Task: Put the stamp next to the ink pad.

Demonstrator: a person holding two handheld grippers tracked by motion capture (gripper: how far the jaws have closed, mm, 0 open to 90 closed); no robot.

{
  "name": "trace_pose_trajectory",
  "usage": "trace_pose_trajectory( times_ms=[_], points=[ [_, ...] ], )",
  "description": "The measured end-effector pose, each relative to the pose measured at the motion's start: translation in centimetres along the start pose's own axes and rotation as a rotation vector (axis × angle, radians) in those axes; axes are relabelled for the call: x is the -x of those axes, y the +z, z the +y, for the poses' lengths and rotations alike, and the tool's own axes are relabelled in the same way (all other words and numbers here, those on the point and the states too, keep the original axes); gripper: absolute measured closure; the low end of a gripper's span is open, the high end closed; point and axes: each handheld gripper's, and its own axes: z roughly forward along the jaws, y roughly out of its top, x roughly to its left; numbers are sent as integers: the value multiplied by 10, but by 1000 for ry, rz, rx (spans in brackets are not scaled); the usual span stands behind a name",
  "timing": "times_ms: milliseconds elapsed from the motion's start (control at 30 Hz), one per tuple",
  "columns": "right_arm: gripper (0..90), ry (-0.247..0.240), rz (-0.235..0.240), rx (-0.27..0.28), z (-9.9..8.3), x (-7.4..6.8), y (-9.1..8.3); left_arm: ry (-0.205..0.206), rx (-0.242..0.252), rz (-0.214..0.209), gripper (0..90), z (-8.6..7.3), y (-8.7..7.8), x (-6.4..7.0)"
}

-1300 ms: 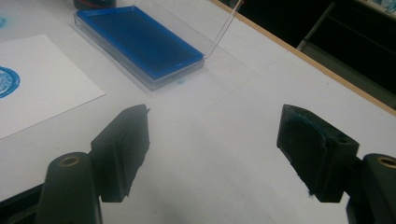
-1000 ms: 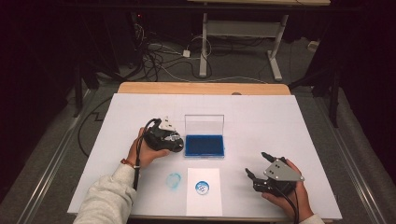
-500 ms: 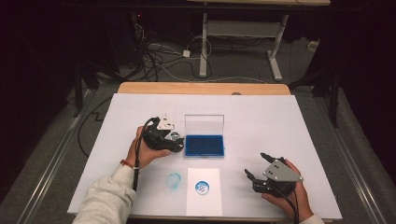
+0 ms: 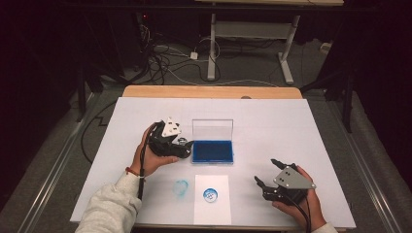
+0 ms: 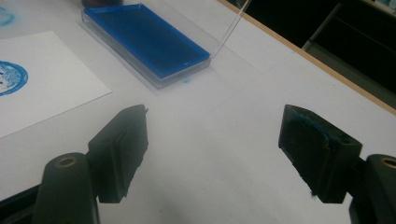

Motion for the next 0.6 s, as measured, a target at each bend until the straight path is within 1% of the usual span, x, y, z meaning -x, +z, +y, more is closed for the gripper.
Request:
trace_pose_trajectory(
  times_ms=[67,100,167,233,367,400,600],
  points=[
    [248,-1,0,0,0,0,0,0,10,-11,152,0,-1,1],
    [248,-1,1,0,0,0,0,4,13,-12,152,1,-1,1],
    [247,-1,0,0,0,0,0,11,19,-27,152,1,-2,2],
    [247,0,0,2,0,0,0,20,24,-22,152,2,-3,5],
    [247,0,1,3,0,0,0,47,40,-33,152,5,-6,9],
    [247,0,1,3,0,0,0,54,43,-29,152,5,-7,10],
    [247,1,1,7,1,-1,-1,64,51,-29,152,8,-11,16]
  ],
)
